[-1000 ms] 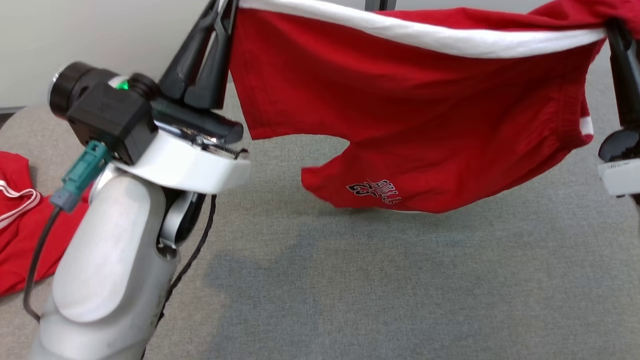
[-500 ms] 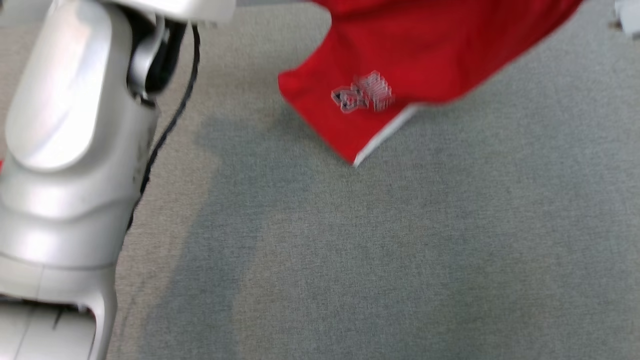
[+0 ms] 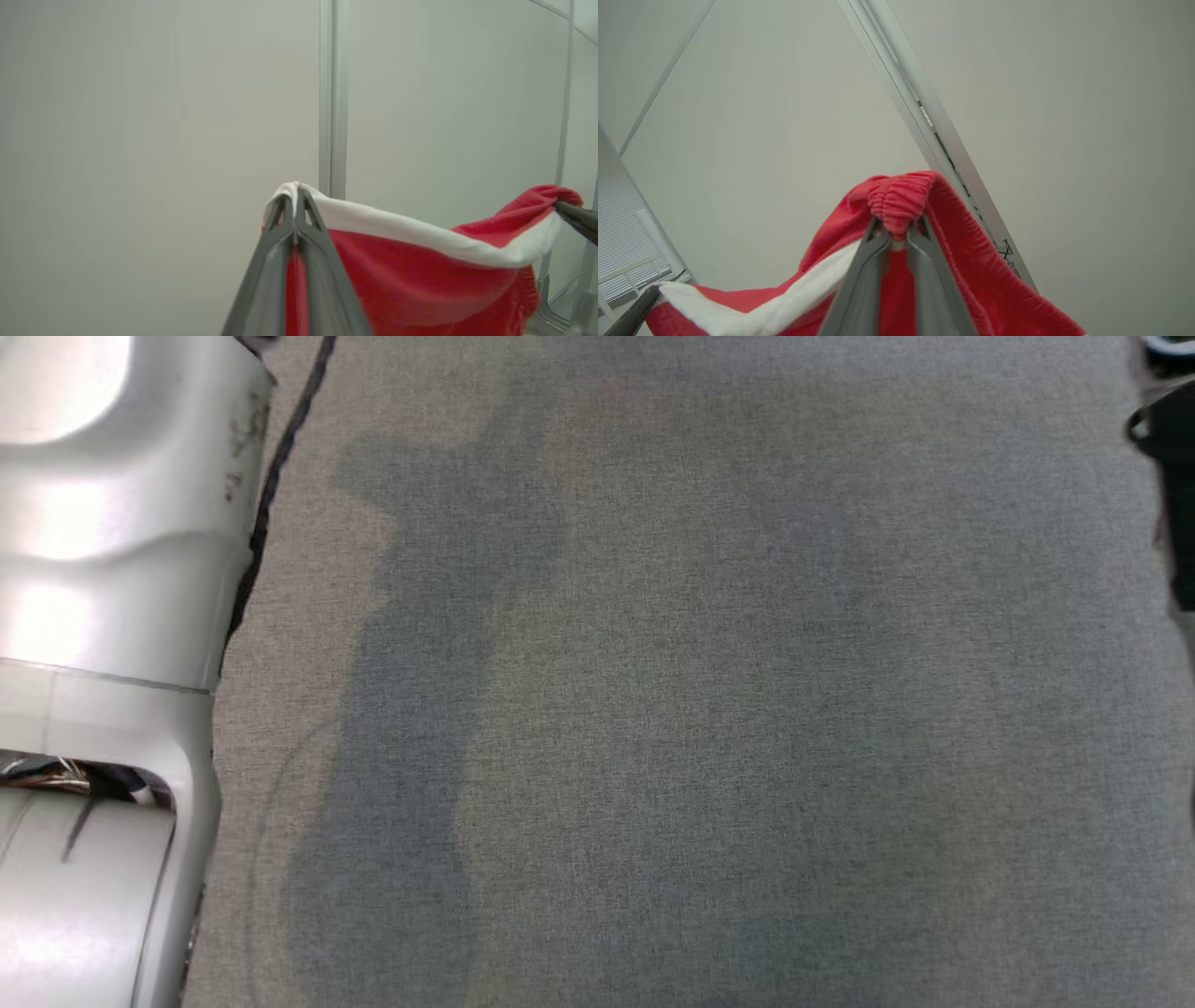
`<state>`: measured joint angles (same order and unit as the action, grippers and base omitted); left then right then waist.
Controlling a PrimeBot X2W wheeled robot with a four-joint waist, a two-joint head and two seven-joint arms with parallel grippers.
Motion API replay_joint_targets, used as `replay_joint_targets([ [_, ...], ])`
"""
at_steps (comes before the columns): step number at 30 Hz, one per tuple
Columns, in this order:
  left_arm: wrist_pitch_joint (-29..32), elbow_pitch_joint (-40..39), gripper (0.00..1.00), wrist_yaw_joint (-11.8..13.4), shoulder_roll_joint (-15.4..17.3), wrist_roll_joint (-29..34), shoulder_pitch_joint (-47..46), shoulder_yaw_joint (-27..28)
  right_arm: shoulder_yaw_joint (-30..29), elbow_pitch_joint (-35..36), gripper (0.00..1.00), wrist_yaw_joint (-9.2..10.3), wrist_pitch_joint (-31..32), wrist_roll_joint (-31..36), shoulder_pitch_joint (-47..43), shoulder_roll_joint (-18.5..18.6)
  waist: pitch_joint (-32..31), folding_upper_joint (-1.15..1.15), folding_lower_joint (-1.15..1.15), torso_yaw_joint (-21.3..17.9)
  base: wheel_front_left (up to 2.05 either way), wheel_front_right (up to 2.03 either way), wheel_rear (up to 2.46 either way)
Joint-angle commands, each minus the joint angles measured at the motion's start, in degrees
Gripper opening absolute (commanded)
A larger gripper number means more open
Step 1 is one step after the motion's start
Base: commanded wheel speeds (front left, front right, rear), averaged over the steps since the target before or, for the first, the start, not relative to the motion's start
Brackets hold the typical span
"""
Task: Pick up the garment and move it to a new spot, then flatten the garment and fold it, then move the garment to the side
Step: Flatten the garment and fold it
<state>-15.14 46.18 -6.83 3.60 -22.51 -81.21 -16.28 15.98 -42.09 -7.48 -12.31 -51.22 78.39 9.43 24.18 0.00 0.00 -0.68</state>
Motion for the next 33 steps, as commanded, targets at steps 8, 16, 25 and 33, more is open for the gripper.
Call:
replay_joint_targets([
  [8,0.01,13.13,0.00,-0.38,-0.57,-4.51,3.53,-0.26,9.92,-12.17,0.00,-0.04,-0.15,1.33,-0.42,-2.55,0.77,0.00,0.00,-0.41,0.00,0.00,0.00],
  [16,0.00,13.84,0.00,-0.59,-0.56,-10.30,10.89,-2.19,20.82,-15.86,0.00,-0.04,-1.26,3.09,-5.13,-1.94,1.87,0.00,0.00,-0.77,0.00,0.00,0.00],
  [25,0.00,-1.90,0.00,1.23,-0.62,-9.24,32.05,-0.11,21.69,-4.80,0.00,-0.03,-2.95,-0.57,-24.94,3.70,-1.08,0.00,0.00,-0.69,0.00,0.00,0.00],
  [33,0.00,-16.29,0.00,1.33,-0.56,-2.41,50.17,1.05,13.99,6.68,0.00,-0.03,-2.93,4.61,-45.01,5.57,-5.81,0.00,0.00,-0.97,0.00,0.00,0.00],
])
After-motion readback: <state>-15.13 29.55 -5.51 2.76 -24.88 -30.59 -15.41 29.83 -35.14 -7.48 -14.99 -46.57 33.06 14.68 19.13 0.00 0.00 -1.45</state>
